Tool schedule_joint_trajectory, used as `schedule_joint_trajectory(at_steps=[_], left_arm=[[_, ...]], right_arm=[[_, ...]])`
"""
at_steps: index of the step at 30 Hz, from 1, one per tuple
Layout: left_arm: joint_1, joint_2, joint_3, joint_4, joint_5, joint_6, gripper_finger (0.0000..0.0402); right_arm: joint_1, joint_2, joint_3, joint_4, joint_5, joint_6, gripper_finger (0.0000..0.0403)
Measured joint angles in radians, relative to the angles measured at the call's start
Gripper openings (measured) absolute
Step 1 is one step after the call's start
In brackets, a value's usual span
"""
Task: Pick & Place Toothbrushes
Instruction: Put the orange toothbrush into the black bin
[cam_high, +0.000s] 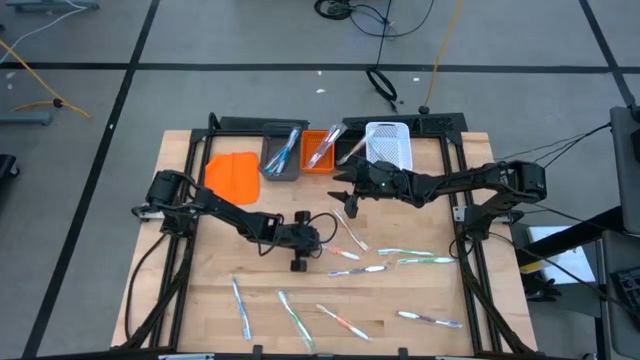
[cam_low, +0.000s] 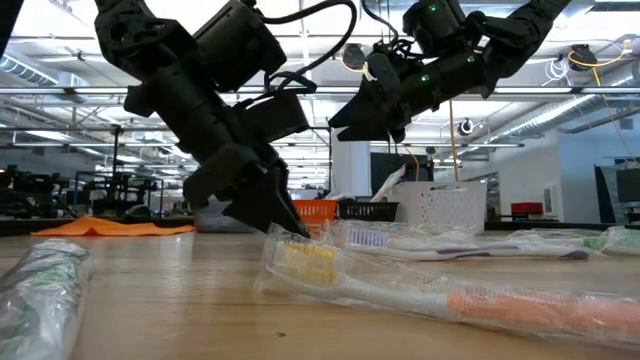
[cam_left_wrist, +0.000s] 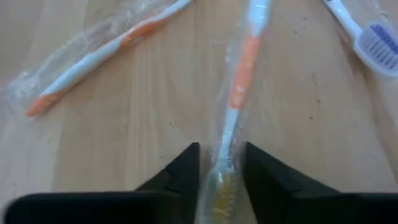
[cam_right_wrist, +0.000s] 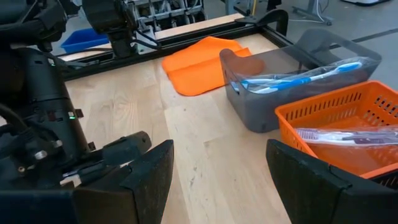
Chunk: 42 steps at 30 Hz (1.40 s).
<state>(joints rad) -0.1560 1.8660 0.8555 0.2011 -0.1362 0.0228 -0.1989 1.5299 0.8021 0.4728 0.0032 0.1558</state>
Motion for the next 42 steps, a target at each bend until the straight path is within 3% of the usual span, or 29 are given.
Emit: schedule_joint_trajectory(at_steps=[4, 6, 16, 29, 42], left_arm=[[0.0, 0.0, 0.0, -0.003, 0.005, -0.028, 0.0027], [0.001, 0.0, 0.0, -0.001, -0.001, -0.042, 0.001], [0.001, -0.071, -0.001, -0.09, -0.081, -0.112, 0.0004], [0.001, -0.379, -0.001, -0.219, -0.399, -0.186, 0.0002], [0.034, -0.439, -0.001, -0.288, -0.478, -0.226, 0.0002]], right_arm=[[0.0, 0.0, 0.0, -0.007, 0.0, 0.0, 0.0247], [0.0, 0.0, 0.0, -0.009, -0.001, 0.0, 0.0247], [0.005, 0.0, 0.0, -0.008, -0.005, 0.0, 0.0247], [0.005, 0.0, 0.0, 0.122, -0.008, 0.042, 0.0247], [0.003, -0.001, 0.0, 0.315, -0.049, 0.051, 0.0247]])
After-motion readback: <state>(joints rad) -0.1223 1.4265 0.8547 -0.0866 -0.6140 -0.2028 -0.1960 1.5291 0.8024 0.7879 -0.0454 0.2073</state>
